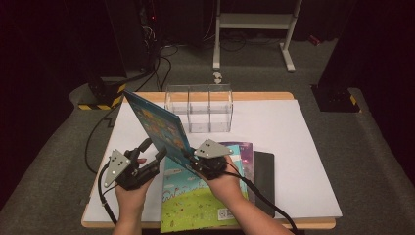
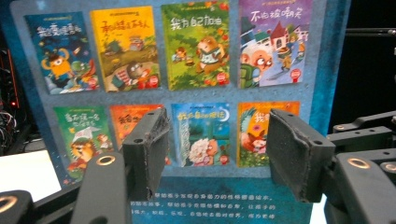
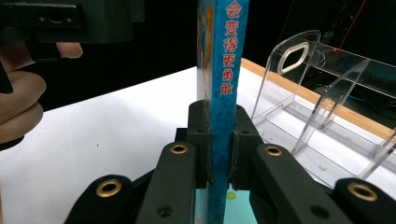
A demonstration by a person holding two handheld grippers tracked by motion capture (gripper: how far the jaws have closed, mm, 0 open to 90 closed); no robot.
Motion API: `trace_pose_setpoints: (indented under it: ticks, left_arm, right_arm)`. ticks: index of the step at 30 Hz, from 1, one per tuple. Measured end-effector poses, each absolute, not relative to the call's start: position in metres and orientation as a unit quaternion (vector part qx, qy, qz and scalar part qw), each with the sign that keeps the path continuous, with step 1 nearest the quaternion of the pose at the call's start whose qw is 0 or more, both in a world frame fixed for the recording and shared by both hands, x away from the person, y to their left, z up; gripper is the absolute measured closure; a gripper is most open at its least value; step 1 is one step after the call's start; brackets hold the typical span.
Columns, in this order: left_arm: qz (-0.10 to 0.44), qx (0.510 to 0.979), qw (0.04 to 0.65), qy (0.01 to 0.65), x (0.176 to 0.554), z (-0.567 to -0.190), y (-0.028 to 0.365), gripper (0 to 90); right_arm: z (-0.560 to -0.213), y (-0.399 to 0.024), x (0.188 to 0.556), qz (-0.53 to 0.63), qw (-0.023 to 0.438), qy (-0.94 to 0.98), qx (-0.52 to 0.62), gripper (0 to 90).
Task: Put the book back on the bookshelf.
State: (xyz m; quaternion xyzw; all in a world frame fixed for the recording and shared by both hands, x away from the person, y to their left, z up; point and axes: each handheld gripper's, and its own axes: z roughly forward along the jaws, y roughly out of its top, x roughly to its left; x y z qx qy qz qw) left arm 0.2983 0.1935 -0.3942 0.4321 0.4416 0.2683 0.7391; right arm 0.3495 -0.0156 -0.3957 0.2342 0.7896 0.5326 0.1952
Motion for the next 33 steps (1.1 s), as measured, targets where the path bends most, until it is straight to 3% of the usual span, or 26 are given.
trace_pose_setpoints:
  ticks: [33]
  left_arm:
    - [0.243,0.425,0.769,0.41,0.282,-0.381,0.176,26.4]
  right_arm:
    - [-0.401,-0.002,0.34,0.533,0.171,0.797,0.225,74.2]
